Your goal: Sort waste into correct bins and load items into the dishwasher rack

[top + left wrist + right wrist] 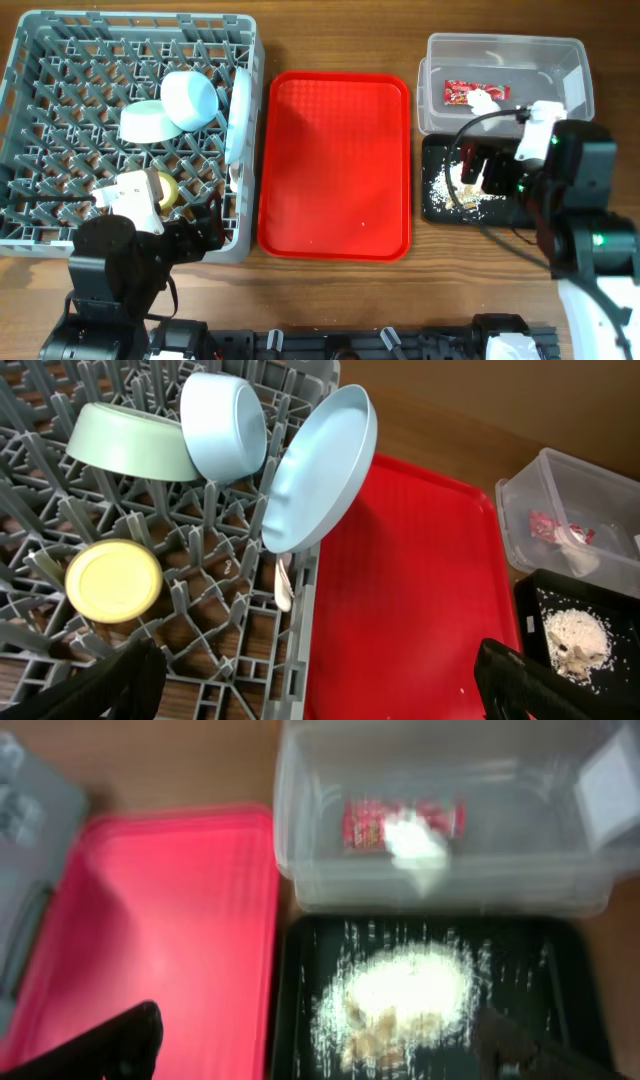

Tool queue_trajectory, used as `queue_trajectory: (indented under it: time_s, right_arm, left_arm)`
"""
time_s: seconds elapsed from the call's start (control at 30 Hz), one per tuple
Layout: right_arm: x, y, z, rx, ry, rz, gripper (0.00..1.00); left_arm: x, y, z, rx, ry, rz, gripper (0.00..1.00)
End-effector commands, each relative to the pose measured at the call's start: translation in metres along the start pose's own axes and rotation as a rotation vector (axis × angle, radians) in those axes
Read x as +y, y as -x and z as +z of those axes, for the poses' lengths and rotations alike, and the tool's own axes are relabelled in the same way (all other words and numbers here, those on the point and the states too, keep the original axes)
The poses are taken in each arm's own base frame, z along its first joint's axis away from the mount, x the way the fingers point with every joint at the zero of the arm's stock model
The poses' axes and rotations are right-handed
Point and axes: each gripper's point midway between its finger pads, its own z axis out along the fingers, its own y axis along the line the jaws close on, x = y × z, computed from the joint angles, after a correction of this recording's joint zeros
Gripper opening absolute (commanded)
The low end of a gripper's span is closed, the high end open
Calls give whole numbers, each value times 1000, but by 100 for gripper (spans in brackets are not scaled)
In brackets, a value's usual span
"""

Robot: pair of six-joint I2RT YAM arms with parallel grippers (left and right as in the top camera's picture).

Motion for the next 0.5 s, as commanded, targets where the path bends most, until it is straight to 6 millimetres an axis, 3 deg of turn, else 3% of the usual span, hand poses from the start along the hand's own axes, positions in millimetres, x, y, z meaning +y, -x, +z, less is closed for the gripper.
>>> queue_trajectory:
  time_s: [0.0,0.1,0.23,0.47]
  right_arm:
    - [2,19,-31,-214,4,-65,100]
    - [5,21,-54,-406,22,-81,100]
    - [6,7,-77,-663,42,-99,100]
    - [6,-21,-72,-872,80,-127,100]
  left_arm:
    - [2,-1,1,-4,11,24,100]
    - [2,-1,1,-4,11,23,100]
    - [2,-1,1,-4,12,24,100]
    - [2,-1,1,-4,11,24,100]
